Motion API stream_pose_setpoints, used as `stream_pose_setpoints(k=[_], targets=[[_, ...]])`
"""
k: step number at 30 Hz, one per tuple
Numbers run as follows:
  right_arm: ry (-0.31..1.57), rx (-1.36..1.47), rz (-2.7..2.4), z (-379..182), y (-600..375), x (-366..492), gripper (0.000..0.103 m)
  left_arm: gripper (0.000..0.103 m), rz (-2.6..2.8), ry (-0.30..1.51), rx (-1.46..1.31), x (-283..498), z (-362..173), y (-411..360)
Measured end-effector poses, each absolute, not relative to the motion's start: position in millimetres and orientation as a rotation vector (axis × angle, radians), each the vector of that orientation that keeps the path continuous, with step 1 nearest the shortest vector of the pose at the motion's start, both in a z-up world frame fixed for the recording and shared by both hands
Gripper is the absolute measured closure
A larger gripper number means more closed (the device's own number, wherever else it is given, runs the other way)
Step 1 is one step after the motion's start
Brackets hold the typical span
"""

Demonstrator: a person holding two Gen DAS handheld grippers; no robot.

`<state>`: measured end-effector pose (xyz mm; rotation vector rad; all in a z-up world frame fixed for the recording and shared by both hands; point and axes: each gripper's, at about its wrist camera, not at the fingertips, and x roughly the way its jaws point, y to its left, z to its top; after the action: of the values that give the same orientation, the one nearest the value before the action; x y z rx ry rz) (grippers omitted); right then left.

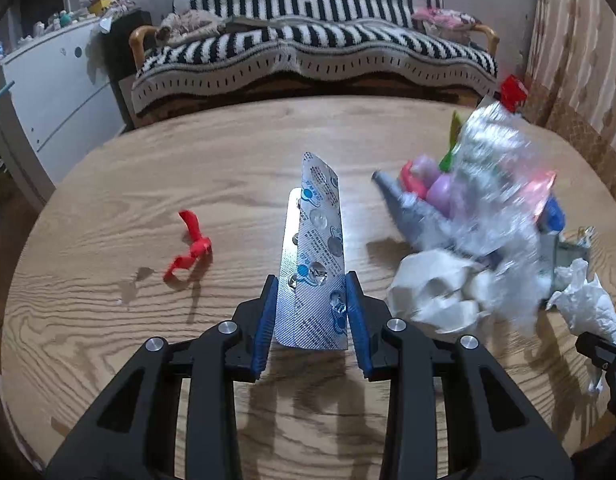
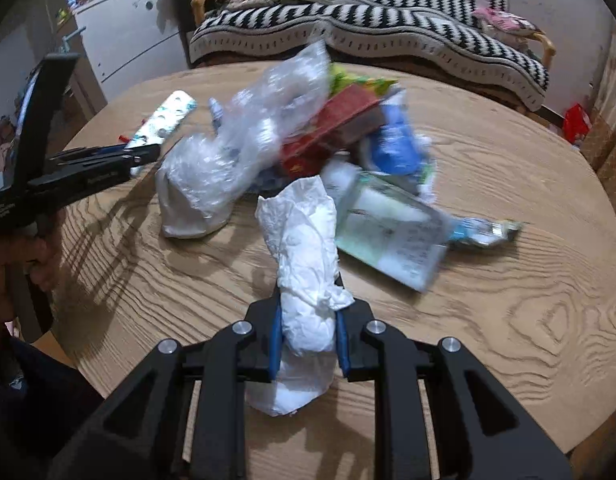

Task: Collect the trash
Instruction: 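Carry blister pack and tissue to the bin and open both tools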

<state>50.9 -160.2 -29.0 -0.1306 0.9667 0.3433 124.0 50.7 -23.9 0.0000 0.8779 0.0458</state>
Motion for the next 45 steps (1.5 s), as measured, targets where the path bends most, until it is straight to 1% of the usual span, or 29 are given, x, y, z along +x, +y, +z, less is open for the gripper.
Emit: stream_pose_setpoints(k=[6,10,19,28,36,45], targets=[[0.936,-0.052,0.258,-8.9,-224.8,32.1,0.082,0.070,-0.064,0.790,0.002,101.8,15.6,2.1],[0.917,0.022,0.165,1.1,-282.9,16.9,0.082,0.070,-0.186,0.746,0.018,89.4,33.7,-59.3],[0.915,0.210,-0.078,-2.3,-431.6,-38.0,0.082,0.070,-0.471,0.748,0.132,65.1,31.6,-219.3],[0.903,0.386,-0.289,-13.7,-564.3,-107.3,0.082,0.070,-0.763,0.812,0.244,12.1,-0.8,-371.3],[0.932,0.527,-0.478,-36.1,-660.6,-170.6,0.082,0.070,-0.965,0.859,0.286,-24.1,-28.0,-474.1],[0.915,0.665,-0.576,-51.9,-719.9,-216.1,0.082,0.070,-1.099,0.963,0.323,-40.0,-88.6,-568.0]])
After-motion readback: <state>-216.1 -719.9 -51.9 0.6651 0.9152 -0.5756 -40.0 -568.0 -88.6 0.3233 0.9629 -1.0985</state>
